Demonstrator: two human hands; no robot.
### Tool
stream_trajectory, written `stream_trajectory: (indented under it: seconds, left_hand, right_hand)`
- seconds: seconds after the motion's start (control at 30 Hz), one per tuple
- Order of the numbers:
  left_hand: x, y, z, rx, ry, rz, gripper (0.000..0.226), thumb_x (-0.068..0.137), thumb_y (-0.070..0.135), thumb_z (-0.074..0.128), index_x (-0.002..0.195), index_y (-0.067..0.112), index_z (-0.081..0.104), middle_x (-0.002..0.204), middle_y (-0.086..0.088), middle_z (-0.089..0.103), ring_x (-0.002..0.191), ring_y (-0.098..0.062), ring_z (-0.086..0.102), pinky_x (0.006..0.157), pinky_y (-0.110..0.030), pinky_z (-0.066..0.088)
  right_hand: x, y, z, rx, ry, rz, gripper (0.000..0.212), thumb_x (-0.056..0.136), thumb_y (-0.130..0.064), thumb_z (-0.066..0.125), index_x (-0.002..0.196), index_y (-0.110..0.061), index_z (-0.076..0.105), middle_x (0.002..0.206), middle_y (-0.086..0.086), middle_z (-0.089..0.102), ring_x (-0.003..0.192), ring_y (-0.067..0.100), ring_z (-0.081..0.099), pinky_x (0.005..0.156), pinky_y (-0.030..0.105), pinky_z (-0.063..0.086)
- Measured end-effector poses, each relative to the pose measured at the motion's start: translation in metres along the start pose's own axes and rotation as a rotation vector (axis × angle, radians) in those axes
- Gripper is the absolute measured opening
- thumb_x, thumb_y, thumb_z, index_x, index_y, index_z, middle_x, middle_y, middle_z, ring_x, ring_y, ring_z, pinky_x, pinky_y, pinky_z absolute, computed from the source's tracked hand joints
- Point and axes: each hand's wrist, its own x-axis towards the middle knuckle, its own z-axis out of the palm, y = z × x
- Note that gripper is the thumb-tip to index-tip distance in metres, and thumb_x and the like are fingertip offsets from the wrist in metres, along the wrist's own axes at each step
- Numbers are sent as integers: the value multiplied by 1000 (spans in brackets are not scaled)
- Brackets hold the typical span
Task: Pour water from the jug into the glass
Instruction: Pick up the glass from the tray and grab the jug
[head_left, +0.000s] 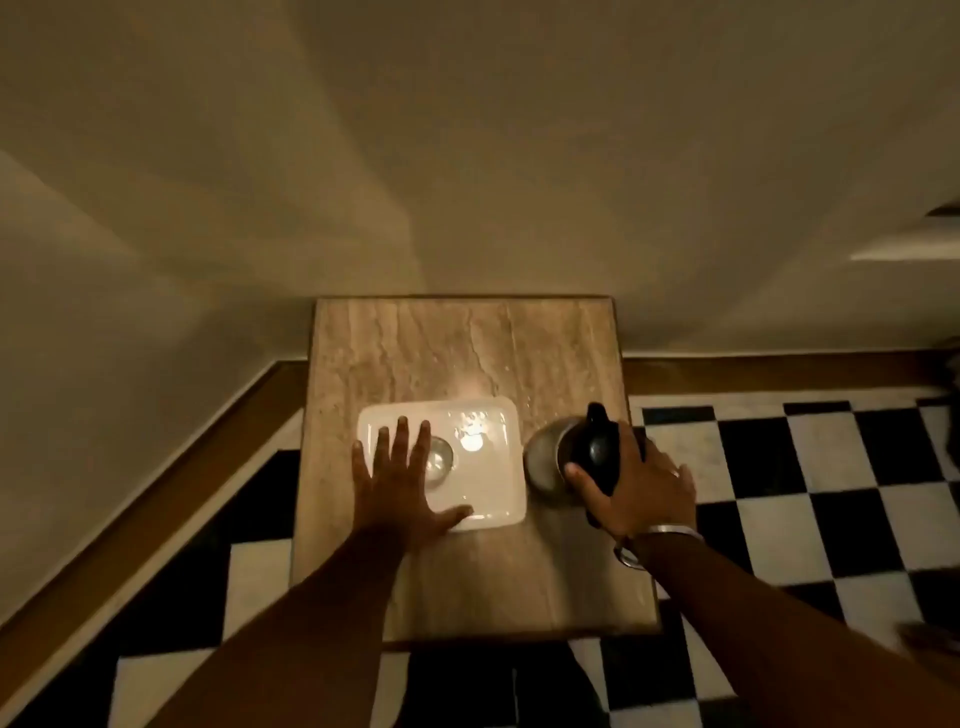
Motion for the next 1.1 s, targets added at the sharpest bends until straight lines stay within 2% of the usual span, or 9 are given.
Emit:
stream_trajectory:
  seconds: [0.1, 0.23, 0.33, 0.4, 0.53, 0.63, 0.73, 0.9, 1.1]
  left_hand:
    - [11, 2, 14, -79, 2, -86, 129, 63, 89, 53, 154, 21, -9, 164, -15, 3, 148, -38, 10, 116, -60, 6]
    - [16, 5, 31, -273, 10, -160, 125, 61, 70, 77, 153, 17, 11, 159, -16, 26, 140, -37, 35, 108, -54, 39]
    - [22, 10, 38, -396, 48, -197, 115, 66, 53, 85, 152, 18, 17, 153, -12, 37, 133, -34, 44, 102, -52, 46]
    - [26, 15, 42, -475, 103, -238, 102, 70, 40, 86, 149, 19, 25, 146, -11, 46, 126, -34, 50, 100, -50, 47]
    - [33, 19, 48, -640, 196, -290, 82, 73, 30, 85, 138, 26, 36, 135, -5, 56, 120, -30, 54, 101, -48, 45]
    - [35, 21, 54, -722, 227, -345, 81, 69, 28, 88, 134, 24, 39, 131, -4, 59, 118, -29, 55, 101, -44, 44]
    - [36, 20, 54, -770, 222, -382, 77, 66, 29, 90, 128, 21, 44, 125, -2, 61, 115, -28, 58, 98, -39, 46]
    - [26, 20, 45, -746, 213, -337, 75, 63, 33, 90, 122, 29, 44, 115, 12, 57, 110, -20, 58, 95, -34, 45]
    - [12, 25, 21, -661, 234, -228, 75, 57, 37, 90, 118, 31, 47, 110, 13, 54, 99, -10, 54, 86, -27, 44]
  right_hand:
    - [9, 7, 18, 543, 52, 104, 89, 76, -74, 44, 148, -28, 19, 141, 17, 49, 123, 38, 50, 103, 54, 41]
    - [16, 14, 36, 1006, -25, 418, 80, 79, -67, 53, 136, -12, 43, 130, 18, 58, 115, 36, 55, 89, 35, 40]
    - [20, 18, 34, 1044, -138, 528, 87, 61, -83, 51, 107, -10, 59, 100, 14, 63, 89, 30, 59, 85, 37, 41]
    - [21, 18, 37, 1106, -248, 513, 89, 42, -91, 47, 86, -14, 57, 95, 13, 65, 88, 31, 60, 95, 45, 45]
    - [26, 19, 49, 1187, -304, 445, 97, 33, -93, 45, 92, -17, 62, 95, 20, 71, 103, 39, 61, 105, 54, 39]
    - [31, 19, 59, 1225, -247, 434, 92, 33, -94, 46, 83, -19, 64, 80, 17, 70, 95, 40, 63, 100, 56, 42]
    - [33, 19, 66, 1246, -192, 474, 101, 26, -98, 50, 82, -15, 68, 69, 13, 67, 80, 33, 63, 95, 57, 47]
    - [33, 22, 60, 1202, -50, 534, 95, 28, -96, 51, 72, -13, 66, 72, 10, 69, 75, 28, 65, 77, 44, 51]
    - [51, 31, 32, 1112, 0, 399, 61, 61, -73, 65, 78, -15, 63, 79, 10, 68, 75, 25, 63, 60, 32, 44]
